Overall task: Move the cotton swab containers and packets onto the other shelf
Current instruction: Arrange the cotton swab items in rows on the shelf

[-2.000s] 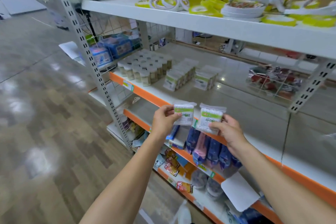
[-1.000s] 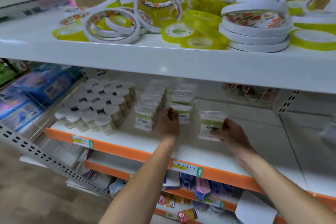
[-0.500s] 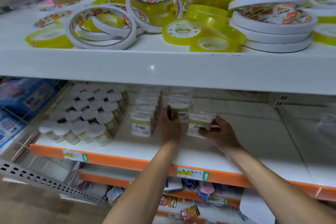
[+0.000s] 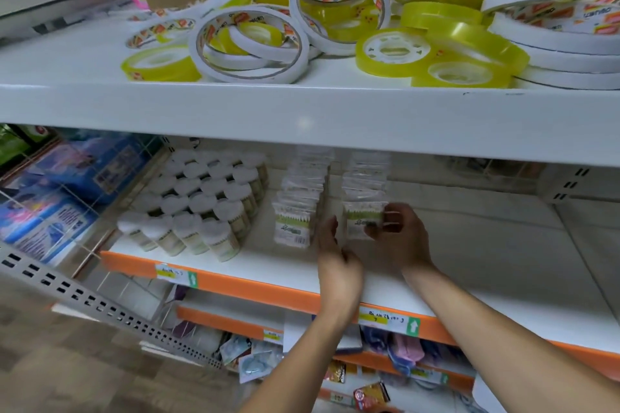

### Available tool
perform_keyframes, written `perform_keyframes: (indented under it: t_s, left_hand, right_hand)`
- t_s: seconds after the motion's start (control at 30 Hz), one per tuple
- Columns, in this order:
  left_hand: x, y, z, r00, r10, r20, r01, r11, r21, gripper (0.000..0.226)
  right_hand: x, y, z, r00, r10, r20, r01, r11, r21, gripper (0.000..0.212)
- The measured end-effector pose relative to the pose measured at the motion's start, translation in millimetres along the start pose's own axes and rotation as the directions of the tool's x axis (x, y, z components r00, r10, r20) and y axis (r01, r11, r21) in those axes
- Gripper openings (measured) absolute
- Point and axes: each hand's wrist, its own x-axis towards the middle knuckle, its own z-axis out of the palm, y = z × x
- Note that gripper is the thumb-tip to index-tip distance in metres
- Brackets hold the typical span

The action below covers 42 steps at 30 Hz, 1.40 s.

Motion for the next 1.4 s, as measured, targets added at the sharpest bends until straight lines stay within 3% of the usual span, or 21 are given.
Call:
perform_keyframes:
  t_s: [0.47, 0.67, 0.77, 0.9, 1.0, 1.23, 1.4]
  left_hand:
    - [-22, 4, -14, 0.995, 0.058, 0.085, -0.059, 0.998, 0.005, 0.053]
    - [-17, 19, 4, 0.982, 0.13, 0.135, -0.123, 0.991, -0.057, 0.051]
    - [-12, 25, 22, 0.979, 0.138, 0.149, -0.128, 0.989, -0.08, 0.047]
    - [-11, 34, 52, 0.972, 0.126, 0.2, -0.116, 0.991, -0.059, 0.047]
    - [-16, 46, 83, 0.942, 0.116, 0.316, -0.11, 0.993, -0.035, 0.048]
    - [-56, 80, 173, 0.81, 0.07, 0.582, -0.146, 0.986, 0.085, 0.041]
    - [-98, 107, 229, 0.757, 0.071, 0.649, -0.171, 0.981, 0.093, 0.037]
  right_hand:
    - [-4, -2, 21, 0.989, 0.056, -0.138, -0.052, 0.998, 0.036, 0.042]
    - [-5, -2, 8, 0.985, 0.131, -0.116, -0.125, 0.991, 0.052, 0.07]
    - [-11, 5, -9, 0.977, 0.156, -0.147, -0.149, 0.987, 0.058, 0.058]
    - [-21, 17, -51, 0.96, 0.198, -0.2, -0.18, 0.978, 0.105, 0.033]
    - [-28, 25, -95, 0.936, 0.251, -0.248, -0.226, 0.966, 0.125, 0.024]
    - [-55, 46, -205, 0.897, 0.35, -0.268, -0.312, 0.934, 0.177, 0.02]
    - [-76, 63, -286, 0.873, 0.402, -0.275, -0.371, 0.915, 0.161, 0.019]
